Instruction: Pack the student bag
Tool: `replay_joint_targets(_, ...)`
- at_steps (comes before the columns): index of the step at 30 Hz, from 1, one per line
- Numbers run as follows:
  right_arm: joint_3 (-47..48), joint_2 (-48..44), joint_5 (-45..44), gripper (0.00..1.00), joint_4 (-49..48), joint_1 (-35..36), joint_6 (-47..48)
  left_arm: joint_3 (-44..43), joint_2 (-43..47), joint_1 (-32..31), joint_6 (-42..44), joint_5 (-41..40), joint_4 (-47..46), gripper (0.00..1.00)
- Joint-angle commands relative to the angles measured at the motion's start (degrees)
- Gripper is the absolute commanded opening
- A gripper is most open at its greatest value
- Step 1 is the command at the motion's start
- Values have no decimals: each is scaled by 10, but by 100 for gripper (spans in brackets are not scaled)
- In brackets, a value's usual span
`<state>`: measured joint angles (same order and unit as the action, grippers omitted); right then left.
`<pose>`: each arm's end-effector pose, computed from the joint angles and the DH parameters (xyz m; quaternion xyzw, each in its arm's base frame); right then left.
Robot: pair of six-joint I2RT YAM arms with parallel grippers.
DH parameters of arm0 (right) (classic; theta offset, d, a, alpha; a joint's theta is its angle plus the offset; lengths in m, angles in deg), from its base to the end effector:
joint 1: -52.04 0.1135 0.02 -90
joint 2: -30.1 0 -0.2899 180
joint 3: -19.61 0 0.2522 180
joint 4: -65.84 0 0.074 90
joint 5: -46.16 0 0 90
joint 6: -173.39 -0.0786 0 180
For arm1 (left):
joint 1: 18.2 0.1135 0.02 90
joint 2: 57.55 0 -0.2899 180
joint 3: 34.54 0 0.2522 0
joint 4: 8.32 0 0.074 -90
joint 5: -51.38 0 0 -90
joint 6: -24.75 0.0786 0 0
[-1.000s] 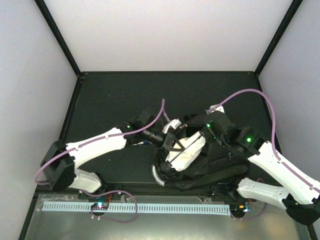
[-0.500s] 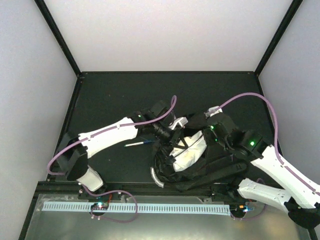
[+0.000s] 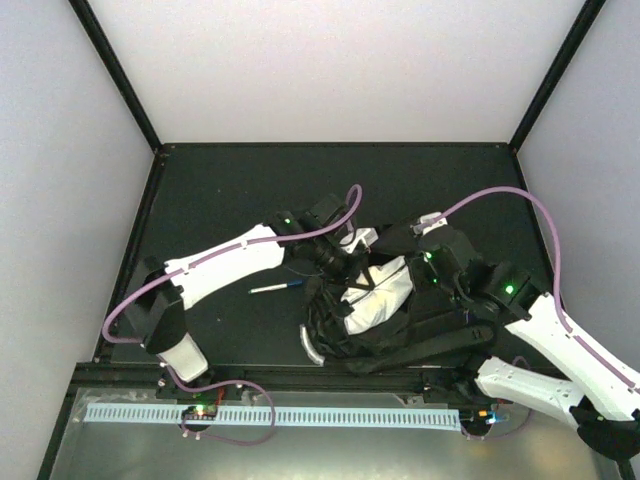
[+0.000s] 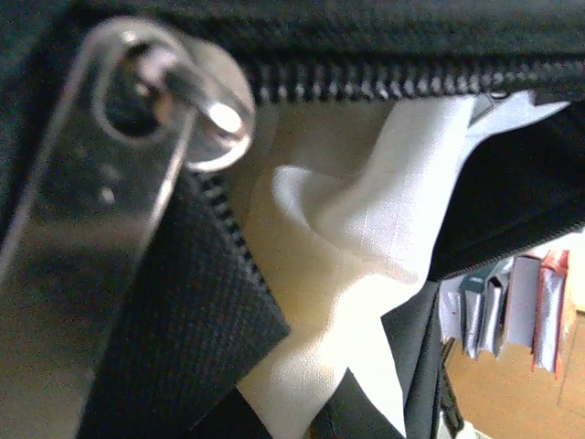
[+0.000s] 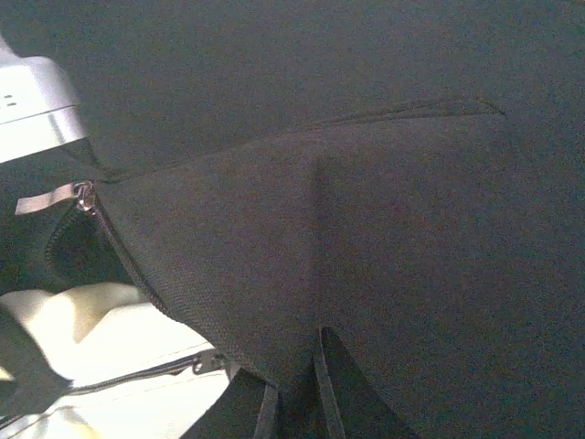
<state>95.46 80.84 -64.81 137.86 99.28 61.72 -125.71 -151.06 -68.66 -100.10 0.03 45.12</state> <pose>0.1331 0.1025 0.3373 -0.1372 0.9067 0.0647 0.3935 0.1951 -0.3134 0.2806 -0.2189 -0.8803 0.4207 0.0101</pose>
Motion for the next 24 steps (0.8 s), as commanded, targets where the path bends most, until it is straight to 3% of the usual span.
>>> replay_joint_targets(1,18,-29,16,8,-102,2,1,-46,-41,1,27,-74,59,3)
replay_joint_targets(12,34,-13,-35,8,-67,2,6,6,-18,-3,46,-86,90,4)
replay_joint_targets(24,25,7,-30,8,-66,2,12,-72,-40,-14,76,-138,194,6)
